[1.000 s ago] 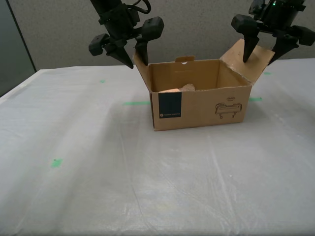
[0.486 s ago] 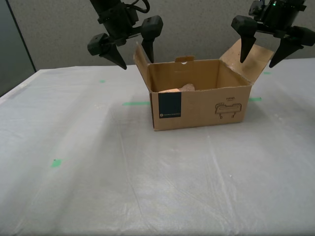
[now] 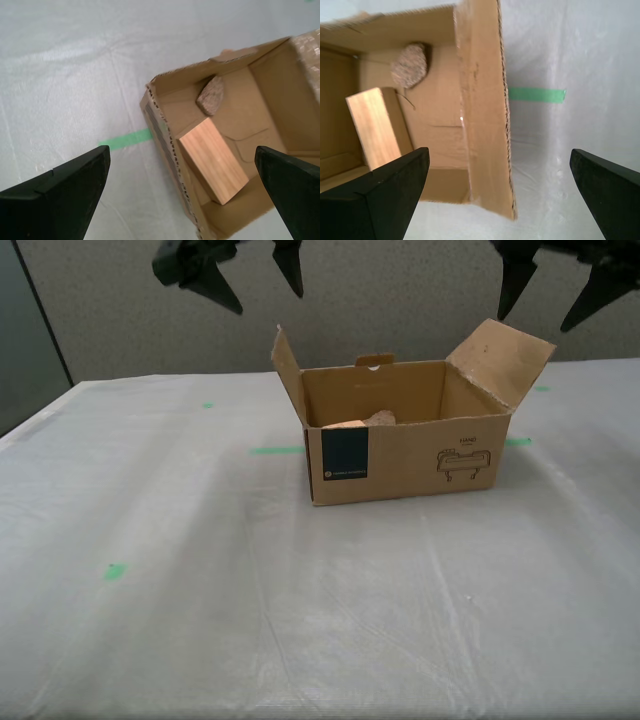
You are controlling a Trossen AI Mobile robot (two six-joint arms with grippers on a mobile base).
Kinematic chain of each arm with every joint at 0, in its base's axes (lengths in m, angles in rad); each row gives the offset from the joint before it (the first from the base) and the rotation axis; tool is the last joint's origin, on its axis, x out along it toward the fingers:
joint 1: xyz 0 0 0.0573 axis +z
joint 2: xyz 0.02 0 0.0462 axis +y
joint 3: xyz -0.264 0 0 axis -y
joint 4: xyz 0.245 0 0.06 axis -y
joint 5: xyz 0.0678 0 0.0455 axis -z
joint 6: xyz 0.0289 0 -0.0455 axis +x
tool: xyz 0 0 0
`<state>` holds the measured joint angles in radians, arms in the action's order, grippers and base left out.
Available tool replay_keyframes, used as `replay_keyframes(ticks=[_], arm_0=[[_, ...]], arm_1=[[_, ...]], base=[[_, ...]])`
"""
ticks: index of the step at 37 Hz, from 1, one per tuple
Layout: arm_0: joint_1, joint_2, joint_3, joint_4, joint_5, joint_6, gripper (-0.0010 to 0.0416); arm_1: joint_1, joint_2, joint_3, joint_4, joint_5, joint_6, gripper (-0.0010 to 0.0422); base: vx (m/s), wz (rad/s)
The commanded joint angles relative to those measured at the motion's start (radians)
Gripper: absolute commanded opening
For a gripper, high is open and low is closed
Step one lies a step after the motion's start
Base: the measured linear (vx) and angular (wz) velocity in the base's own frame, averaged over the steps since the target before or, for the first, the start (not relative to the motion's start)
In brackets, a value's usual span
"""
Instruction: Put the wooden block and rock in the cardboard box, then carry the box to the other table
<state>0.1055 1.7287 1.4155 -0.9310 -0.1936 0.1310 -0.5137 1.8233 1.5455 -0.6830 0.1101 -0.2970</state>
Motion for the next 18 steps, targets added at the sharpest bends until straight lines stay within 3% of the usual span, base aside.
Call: replay_keyframes(ticks=[1, 6, 18], arm_0=[[0.001, -0.064, -0.001, -0.014, 0.003, -0.001, 0.0392], [0.002, -0.168, -0.001, -0.023, 0.003, 0.0, 0.0391], [0.038, -0.414, -0.009, -0.044, 0.003, -0.012, 0.039]], arm_1=[[-0.003, -0.05, 0.0, -0.003, -0.002, 0.019, 0.0396], [-0.011, -0.12, 0.0, -0.003, -0.01, 0.069, 0.0396], [-0.076, -0.32, -0.01, -0.066, -0.124, 0.11, 0.0396]], base=[[0.0, 0.0], [0.0, 0.0], [0.0, 0.0]])
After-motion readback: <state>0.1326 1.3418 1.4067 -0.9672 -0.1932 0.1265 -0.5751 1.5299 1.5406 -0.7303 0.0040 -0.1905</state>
